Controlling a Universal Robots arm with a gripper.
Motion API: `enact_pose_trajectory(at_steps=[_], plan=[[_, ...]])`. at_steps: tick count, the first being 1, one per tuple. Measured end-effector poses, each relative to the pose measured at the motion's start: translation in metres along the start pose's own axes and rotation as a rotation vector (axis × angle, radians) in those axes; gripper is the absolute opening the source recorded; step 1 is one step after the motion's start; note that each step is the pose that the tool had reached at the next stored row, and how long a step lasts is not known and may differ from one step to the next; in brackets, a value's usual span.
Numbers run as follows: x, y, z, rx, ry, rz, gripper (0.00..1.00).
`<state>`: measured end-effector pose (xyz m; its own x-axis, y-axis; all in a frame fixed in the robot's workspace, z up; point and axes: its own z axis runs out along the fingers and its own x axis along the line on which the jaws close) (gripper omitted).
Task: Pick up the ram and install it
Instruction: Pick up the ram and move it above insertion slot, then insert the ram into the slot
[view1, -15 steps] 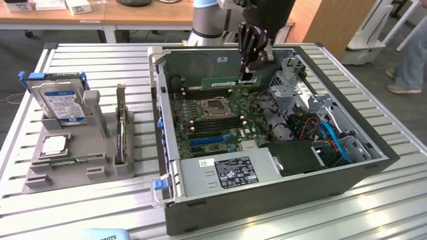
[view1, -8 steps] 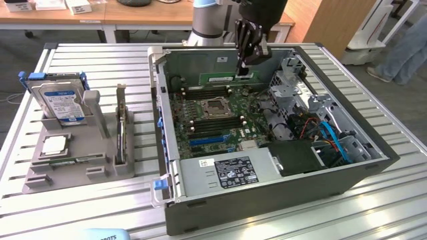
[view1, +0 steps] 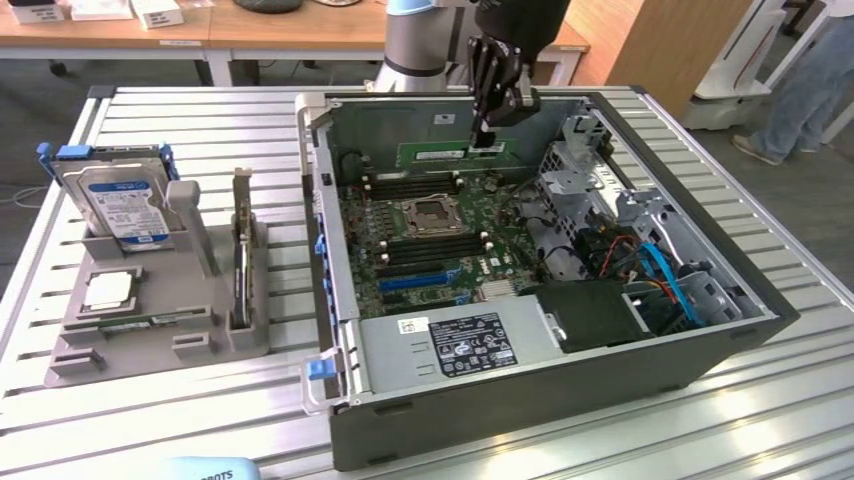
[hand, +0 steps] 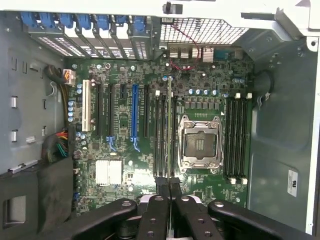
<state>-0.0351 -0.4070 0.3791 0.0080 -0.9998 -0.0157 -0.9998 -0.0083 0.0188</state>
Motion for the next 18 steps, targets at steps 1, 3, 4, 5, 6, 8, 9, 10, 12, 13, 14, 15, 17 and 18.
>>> enact_pose_trajectory(at_steps=[1, 3, 4, 5, 6, 8, 9, 10, 12, 13, 14, 15, 17, 18], plan=[[0.000, 0.0000, 0.0008, 0.0000, -0.0001, 0.000, 0.12], [0.000, -0.0001, 0.0041, 0.0000, 0.0002, 0.000, 0.12], [0.000, -0.0001, 0.0060, 0.0001, 0.0002, 0.000, 0.12], [0.000, -0.0002, 0.0078, 0.0003, 0.0001, 0.000, 0.12], [0.000, -0.0002, 0.0096, 0.0004, 0.0001, 0.000, 0.12], [0.000, -0.0002, 0.0132, 0.0005, 0.0001, 0.000, 0.12], [0.000, -0.0003, 0.0149, 0.0005, 0.0002, 0.000, 0.12], [0.000, -0.0003, 0.0164, 0.0005, 0.0002, 0.000, 0.12], [0.000, -0.0003, 0.0180, 0.0004, 0.0004, 0.000, 0.12], [0.000, -0.0003, 0.0180, 0.0004, 0.0004, 0.000, 0.12], [0.000, -0.0003, 0.0181, 0.0005, 0.0002, 0.000, 0.12], [0.000, -0.0003, 0.0181, 0.0005, 0.0002, 0.000, 0.12], [0.000, -0.0003, 0.0181, 0.0005, 0.0002, 0.000, 0.12], [0.000, -0.0003, 0.0183, 0.0005, 0.0002, 0.000, 0.12]])
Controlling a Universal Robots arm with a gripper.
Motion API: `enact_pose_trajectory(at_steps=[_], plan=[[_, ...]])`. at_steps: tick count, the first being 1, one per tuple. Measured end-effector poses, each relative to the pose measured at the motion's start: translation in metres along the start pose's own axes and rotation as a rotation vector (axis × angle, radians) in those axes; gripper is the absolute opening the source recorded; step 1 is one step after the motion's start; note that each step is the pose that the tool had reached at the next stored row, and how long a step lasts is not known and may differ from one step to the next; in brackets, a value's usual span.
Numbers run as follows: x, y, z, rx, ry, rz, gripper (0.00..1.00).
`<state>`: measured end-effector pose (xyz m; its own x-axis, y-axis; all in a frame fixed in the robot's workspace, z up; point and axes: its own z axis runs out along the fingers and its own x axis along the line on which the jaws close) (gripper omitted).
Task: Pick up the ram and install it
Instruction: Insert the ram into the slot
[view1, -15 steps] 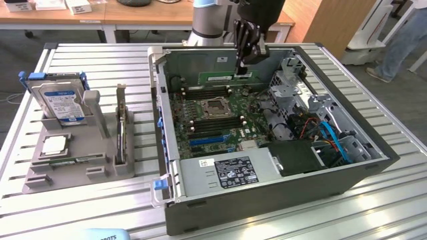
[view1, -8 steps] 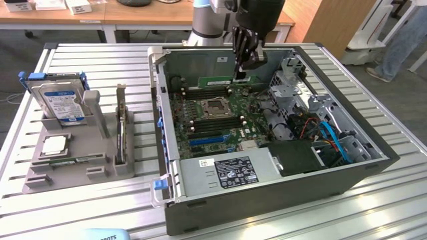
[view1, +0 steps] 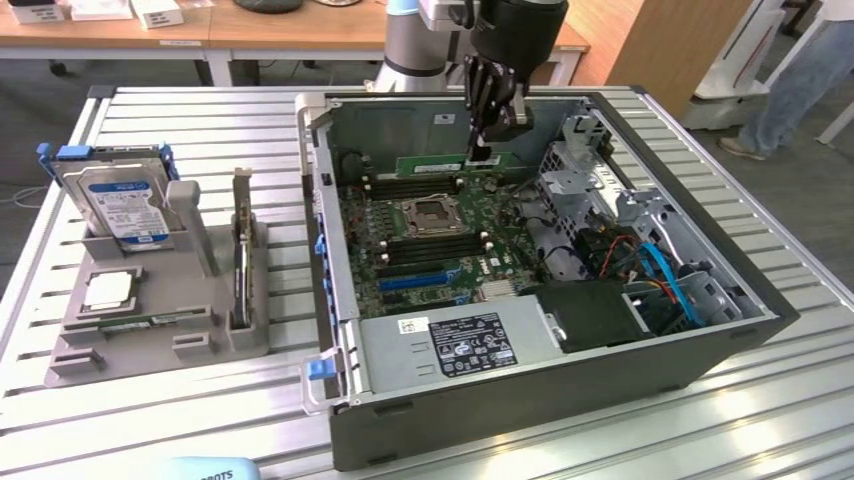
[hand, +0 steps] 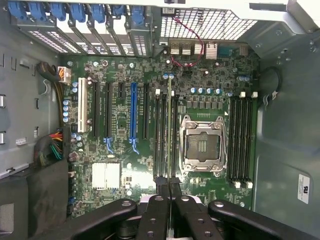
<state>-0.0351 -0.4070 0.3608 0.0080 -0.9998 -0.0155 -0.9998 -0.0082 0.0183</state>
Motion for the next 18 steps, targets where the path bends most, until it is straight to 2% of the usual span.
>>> enact_pose_trajectory(at_steps=[8, 18], plan=[[0.000, -0.0001, 0.0059, 0.0000, 0.0003, 0.000, 0.12], [0.000, -0.0003, 0.0165, 0.0000, 0.0033, 0.000, 0.12]])
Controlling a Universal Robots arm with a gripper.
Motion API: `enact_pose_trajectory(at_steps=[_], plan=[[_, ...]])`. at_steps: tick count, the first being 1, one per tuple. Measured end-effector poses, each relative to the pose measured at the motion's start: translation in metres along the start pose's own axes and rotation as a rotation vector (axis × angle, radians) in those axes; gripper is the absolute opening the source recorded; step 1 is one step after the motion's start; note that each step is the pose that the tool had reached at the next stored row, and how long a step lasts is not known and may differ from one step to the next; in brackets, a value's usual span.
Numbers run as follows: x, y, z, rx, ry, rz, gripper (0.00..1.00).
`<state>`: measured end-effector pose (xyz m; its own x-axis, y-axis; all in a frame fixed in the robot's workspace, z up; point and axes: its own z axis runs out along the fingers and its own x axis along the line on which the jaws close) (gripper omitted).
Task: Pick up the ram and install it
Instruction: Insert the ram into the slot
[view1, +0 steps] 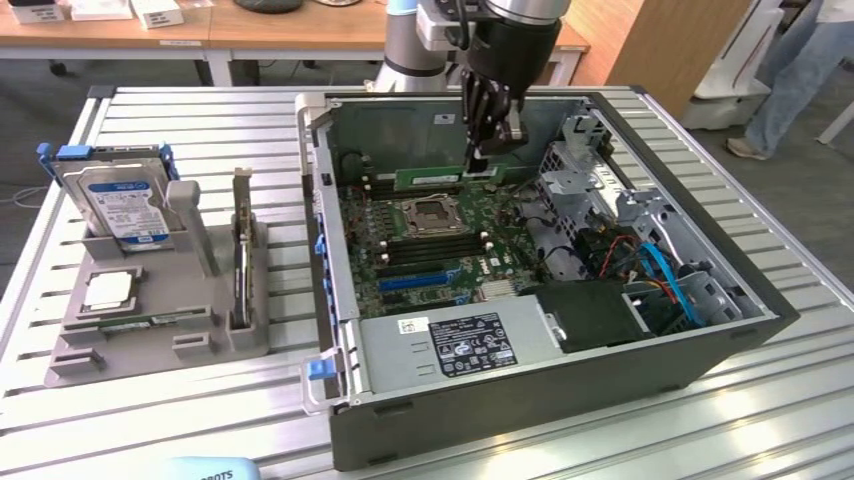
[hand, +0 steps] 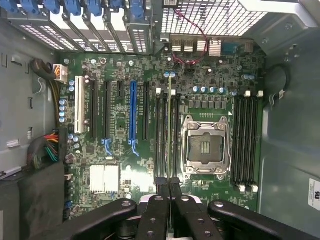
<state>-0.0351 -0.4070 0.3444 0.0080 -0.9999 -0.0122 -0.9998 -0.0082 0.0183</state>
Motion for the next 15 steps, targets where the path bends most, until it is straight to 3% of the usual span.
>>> enact_pose_trajectory(at_steps=[15], plan=[[0.000, -0.0003, 0.0152, 0.0000, 0.0010, 0.000, 0.12]])
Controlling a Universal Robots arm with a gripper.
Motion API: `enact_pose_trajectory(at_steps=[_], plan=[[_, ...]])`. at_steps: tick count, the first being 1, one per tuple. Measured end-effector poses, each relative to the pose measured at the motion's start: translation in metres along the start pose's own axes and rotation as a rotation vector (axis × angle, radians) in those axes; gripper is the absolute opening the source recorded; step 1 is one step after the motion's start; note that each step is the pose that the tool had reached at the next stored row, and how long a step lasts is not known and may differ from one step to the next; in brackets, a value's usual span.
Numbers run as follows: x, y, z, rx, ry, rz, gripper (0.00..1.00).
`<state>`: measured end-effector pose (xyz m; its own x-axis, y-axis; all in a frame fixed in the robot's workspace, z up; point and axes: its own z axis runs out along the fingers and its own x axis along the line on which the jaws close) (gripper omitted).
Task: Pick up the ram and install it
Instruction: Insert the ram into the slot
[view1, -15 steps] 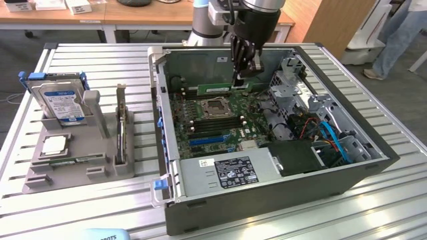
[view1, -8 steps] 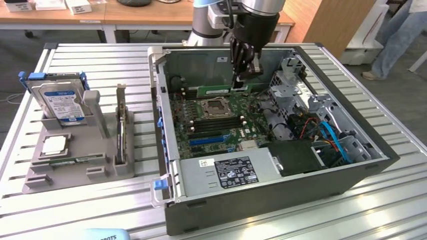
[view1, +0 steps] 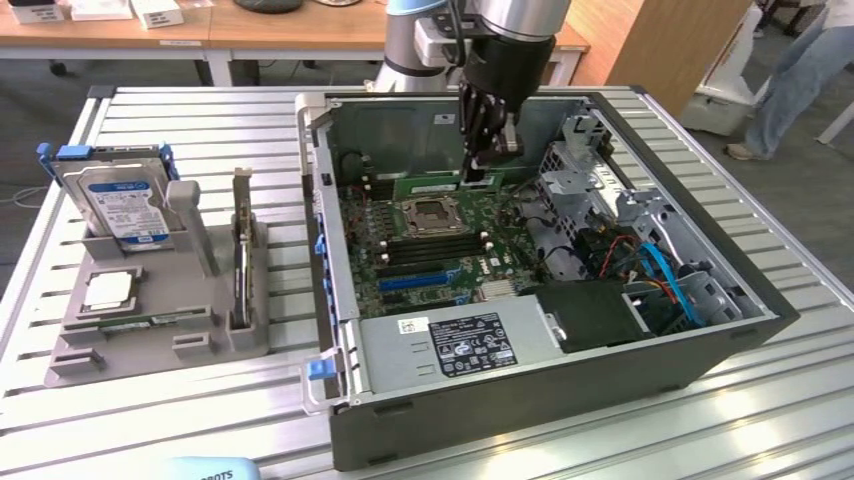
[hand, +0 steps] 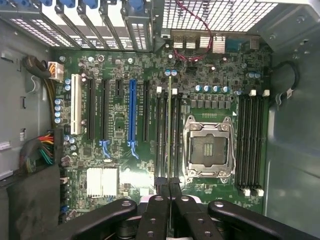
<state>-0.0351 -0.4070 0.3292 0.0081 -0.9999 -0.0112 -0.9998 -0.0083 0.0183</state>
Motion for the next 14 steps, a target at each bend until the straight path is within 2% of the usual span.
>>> enact_pose_trajectory(at_steps=[14], plan=[[0.000, -0.0003, 0.0138, 0.0000, -0.0001, 0.000, 0.12]])
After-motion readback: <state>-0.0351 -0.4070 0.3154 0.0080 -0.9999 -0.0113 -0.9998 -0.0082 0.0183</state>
